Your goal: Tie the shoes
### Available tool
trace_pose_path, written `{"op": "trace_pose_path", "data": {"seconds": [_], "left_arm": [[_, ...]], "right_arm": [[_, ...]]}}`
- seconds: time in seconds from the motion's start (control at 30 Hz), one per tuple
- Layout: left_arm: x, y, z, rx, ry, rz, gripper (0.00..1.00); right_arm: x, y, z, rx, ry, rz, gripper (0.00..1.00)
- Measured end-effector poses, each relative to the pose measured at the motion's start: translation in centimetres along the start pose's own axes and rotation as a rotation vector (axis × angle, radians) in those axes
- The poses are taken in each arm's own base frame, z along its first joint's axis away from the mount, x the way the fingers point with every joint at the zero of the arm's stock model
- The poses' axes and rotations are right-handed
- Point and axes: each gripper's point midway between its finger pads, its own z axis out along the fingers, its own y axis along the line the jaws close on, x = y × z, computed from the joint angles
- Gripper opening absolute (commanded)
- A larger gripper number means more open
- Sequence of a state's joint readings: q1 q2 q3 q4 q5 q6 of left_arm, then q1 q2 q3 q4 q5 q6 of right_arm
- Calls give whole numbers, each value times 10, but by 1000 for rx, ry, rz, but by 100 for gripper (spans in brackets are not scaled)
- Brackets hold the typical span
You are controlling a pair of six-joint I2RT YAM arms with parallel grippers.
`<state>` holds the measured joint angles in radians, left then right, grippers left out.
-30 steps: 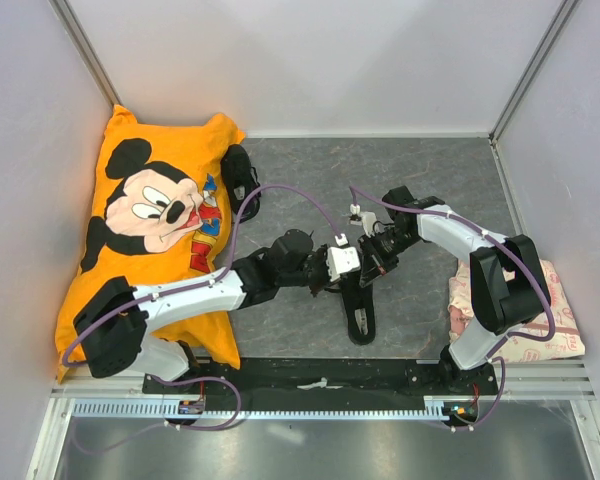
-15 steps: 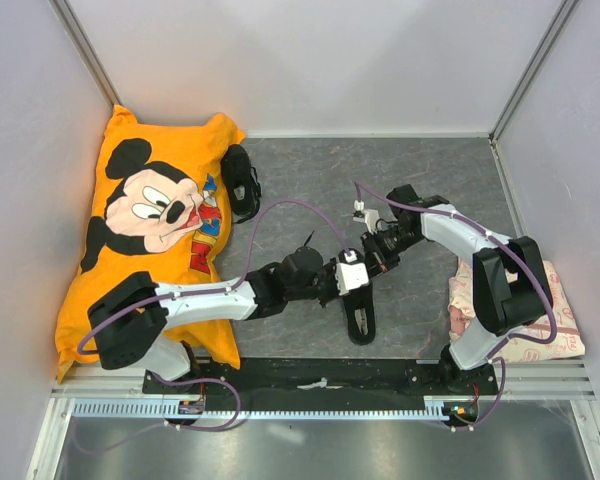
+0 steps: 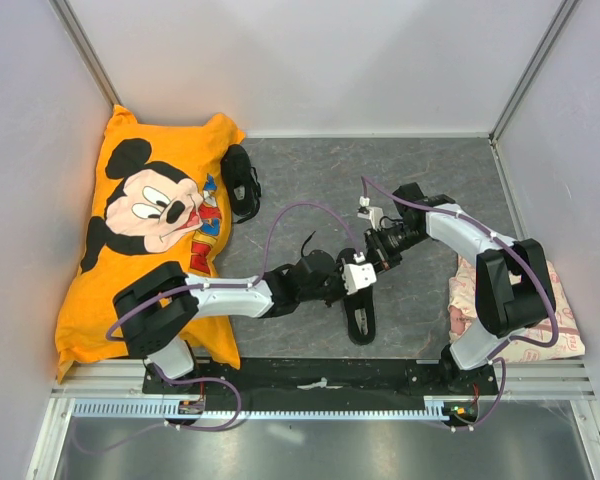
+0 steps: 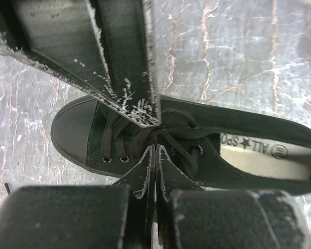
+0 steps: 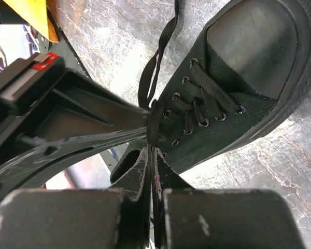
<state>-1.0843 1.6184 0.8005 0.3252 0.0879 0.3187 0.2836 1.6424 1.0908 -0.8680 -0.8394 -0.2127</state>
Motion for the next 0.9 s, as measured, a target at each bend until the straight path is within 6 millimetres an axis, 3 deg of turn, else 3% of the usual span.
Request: {"op": "trace_pose_path", "data": {"seconds": [0.43, 0.63, 0.77, 0.9], "left_arm": [[-2, 12, 5, -81, 5, -93, 1], [-8, 8, 6, -67, -12, -146, 2], [-8, 5, 7, -56, -15, -187, 2], [-9, 4, 7, -56, -16, -219, 2]], "right_arm": [[3, 7, 2, -54, 11, 26, 3], [4, 6, 1, -73, 13, 54, 21], [4, 2, -2, -90, 1, 83, 39], [8, -1, -6, -113, 7, 113, 45]]}}
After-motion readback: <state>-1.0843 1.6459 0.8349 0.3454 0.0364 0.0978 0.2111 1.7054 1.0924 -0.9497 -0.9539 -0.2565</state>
